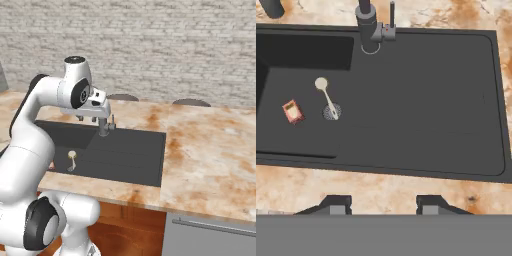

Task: Pick up the dish brush and bar soap from the sink, and place them back in the cabinet, and close the cabinet doors.

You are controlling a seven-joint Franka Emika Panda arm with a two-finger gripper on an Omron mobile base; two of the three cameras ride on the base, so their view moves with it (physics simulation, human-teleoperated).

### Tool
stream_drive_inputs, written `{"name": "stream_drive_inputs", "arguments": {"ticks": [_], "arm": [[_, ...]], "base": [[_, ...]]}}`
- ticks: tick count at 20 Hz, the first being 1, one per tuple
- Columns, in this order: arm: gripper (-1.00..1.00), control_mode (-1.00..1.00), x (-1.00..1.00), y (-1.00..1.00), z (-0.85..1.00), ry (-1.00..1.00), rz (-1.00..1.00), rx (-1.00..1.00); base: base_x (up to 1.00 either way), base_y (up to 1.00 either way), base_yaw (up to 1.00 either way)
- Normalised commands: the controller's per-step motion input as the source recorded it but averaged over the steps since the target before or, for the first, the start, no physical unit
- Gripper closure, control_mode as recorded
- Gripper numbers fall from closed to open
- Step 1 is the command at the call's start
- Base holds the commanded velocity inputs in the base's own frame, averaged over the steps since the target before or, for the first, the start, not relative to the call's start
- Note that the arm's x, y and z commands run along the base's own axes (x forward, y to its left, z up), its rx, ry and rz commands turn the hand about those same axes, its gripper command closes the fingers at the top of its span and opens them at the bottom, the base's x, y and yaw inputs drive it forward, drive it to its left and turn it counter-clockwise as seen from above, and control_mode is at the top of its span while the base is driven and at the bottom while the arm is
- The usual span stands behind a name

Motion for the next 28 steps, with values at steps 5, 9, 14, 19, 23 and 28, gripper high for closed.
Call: {"name": "stream_drive_inputs", "arguments": {"ticks": [5,9,14,19,23,28], "arm": [[-1.0,-1.0,-0.11,0.13,0.02,0.05,0.0,0.0],[-1.0,-1.0,-0.19,0.59,0.15,0.08,0.0,0.0],[-1.0,-1.0,-0.22,0.64,0.19,0.07,0.03,0.0],[-1.0,-1.0,-0.09,0.6,0.05,0.08,0.04,0.0],[-1.0,-1.0,0.0,0.56,-0.04,0.03,0.04,-0.01],[-1.0,-1.0,0.0,0.47,-0.29,0.0,0.07,-0.04]], "base": [[0.0,0.0,0.0],[0.0,0.0,0.0],[0.0,0.0,0.0],[0.0,0.0,0.0],[0.0,0.0,0.0],[0.0,0.0,0.0]]}}
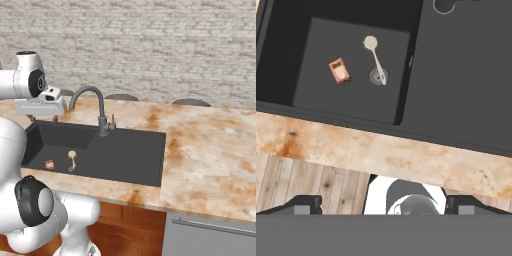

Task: Pick up the dish brush and bar soap from the sink, and place them back in the cabinet, and close the cabinet doors.

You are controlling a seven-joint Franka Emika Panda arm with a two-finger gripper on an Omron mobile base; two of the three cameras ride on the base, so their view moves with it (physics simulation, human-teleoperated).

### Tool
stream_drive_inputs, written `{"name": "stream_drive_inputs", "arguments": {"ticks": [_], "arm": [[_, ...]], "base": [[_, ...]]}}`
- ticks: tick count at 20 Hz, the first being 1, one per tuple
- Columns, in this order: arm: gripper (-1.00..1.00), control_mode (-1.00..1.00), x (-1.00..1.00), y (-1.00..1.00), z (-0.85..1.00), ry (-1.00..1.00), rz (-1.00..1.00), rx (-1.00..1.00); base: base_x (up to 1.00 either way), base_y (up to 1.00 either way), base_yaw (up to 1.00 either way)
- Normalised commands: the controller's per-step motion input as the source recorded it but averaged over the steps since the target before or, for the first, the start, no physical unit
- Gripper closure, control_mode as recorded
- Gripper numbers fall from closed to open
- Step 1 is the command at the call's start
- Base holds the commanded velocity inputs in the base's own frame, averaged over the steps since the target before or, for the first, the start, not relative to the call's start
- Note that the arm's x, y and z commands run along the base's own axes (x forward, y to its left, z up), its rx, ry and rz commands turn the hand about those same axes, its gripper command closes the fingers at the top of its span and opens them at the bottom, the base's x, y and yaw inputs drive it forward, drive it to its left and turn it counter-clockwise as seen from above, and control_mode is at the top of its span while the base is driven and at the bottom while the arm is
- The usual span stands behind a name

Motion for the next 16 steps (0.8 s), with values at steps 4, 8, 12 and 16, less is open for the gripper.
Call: {"name": "stream_drive_inputs", "arguments": {"ticks": [4,8,12,16], "arm": [[-1.0,-1.0,0.0,0.52,-0.4,0.0,0.07,-0.06],[-1.0,-1.0,0.0,0.54,-0.46,0.0,0.04,-0.04],[-1.0,-1.0,0.06,0.43,-0.39,0.0,0.0,0.0],[-1.0,-1.0,0.16,0.29,-0.4,0.0,0.0,0.0]], "base": [[0.0,0.0,0.0],[0.0,0.0,0.0],[0.0,0.0,0.0],[0.0,0.0,0.0]]}}
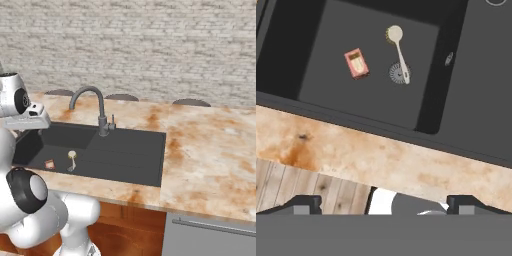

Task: Pick up the dish brush and bar soap from the sink, and place them back in the cabinet, and close the cabinet doors.

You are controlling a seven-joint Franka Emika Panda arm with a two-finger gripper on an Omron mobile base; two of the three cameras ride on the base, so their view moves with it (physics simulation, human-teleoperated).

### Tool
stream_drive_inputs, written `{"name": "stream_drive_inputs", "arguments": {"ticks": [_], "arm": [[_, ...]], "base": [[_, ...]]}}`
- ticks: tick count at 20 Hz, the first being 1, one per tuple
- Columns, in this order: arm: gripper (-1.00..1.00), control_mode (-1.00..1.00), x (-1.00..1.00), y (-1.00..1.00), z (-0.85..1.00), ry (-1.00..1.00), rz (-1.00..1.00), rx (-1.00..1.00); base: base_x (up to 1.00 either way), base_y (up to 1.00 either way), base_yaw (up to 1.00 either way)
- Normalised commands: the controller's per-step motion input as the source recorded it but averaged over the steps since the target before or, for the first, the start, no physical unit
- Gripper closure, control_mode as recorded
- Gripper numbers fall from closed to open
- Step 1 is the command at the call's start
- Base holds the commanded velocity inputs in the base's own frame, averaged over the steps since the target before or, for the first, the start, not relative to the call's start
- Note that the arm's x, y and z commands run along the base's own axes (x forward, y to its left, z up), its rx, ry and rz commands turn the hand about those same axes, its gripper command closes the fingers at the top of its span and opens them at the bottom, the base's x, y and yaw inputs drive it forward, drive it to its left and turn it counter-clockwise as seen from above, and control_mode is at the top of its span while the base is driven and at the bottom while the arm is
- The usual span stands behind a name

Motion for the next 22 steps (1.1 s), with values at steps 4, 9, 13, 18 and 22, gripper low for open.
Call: {"name": "stream_drive_inputs", "arguments": {"ticks": [4,9,13,18,22], "arm": [[-1.0,-1.0,0.27,0.13,-0.33,0.0,0.0,0.0],[-1.0,-1.0,0.37,0.02,-0.34,-0.01,0.0,0.0],[-1.0,-1.0,0.32,0.02,-0.47,-0.01,0.0,0.0],[-1.0,-1.0,0.28,0.0,-0.53,0.0,0.0,0.0],[-1.0,-1.0,0.32,0.0,-0.45,0.0,0.0,0.0]], "base": [[0.0,0.0,0.0],[0.0,0.0,0.0],[0.0,0.0,0.0],[0.0,0.0,0.0],[0.0,0.0,0.0]]}}
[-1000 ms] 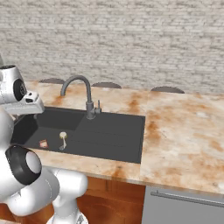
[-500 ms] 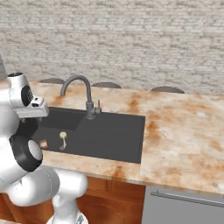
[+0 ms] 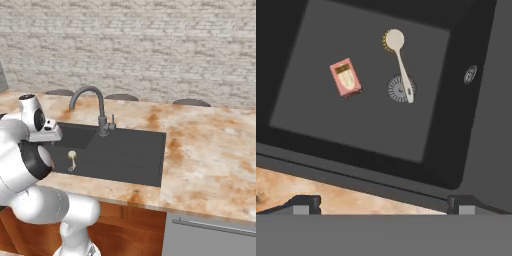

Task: Pick up the dish brush and bar soap from the sink, and place them back in the cabinet, and close the cabinet doors.

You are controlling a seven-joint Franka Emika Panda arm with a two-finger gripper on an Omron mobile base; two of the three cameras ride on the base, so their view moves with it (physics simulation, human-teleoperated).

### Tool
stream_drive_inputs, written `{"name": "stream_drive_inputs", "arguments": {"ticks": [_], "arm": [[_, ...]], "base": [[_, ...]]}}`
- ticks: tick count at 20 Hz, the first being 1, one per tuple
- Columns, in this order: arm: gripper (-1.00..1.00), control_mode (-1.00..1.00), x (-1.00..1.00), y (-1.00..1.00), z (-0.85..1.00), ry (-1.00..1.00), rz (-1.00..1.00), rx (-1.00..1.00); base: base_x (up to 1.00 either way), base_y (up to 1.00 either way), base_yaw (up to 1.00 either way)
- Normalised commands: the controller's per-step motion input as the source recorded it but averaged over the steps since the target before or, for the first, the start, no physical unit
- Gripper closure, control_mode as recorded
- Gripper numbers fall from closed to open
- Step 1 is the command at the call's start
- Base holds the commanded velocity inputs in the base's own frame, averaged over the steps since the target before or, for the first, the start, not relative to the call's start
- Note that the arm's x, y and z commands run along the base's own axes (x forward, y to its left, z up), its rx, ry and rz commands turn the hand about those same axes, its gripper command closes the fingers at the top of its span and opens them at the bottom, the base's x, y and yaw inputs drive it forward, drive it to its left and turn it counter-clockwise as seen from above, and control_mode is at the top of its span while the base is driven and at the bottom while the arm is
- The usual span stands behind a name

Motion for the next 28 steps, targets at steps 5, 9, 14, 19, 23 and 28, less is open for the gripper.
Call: {"name": "stream_drive_inputs", "arguments": {"ticks": [5,9,14,19,23,28], "arm": [[-1.0,-1.0,0.34,0.0,-0.45,0.0,0.0,0.0],[-1.0,-1.0,0.24,0.0,-0.46,0.0,0.0,0.0],[-1.0,-1.0,0.14,0.0,-0.43,0.0,0.01,0.0],[-1.0,-1.0,0.14,0.0,-0.48,0.0,0.02,0.0],[-1.0,-1.0,0.15,0.0,-0.34,0.0,0.0,0.0],[-1.0,-1.0,0.16,0.0,-0.2,0.0,0.0,0.0]], "base": [[0.0,0.0,0.0],[0.0,0.0,0.0],[0.0,0.0,0.0],[0.0,0.0,0.0],[0.0,0.0,0.0],[0.0,0.0,0.0]]}}
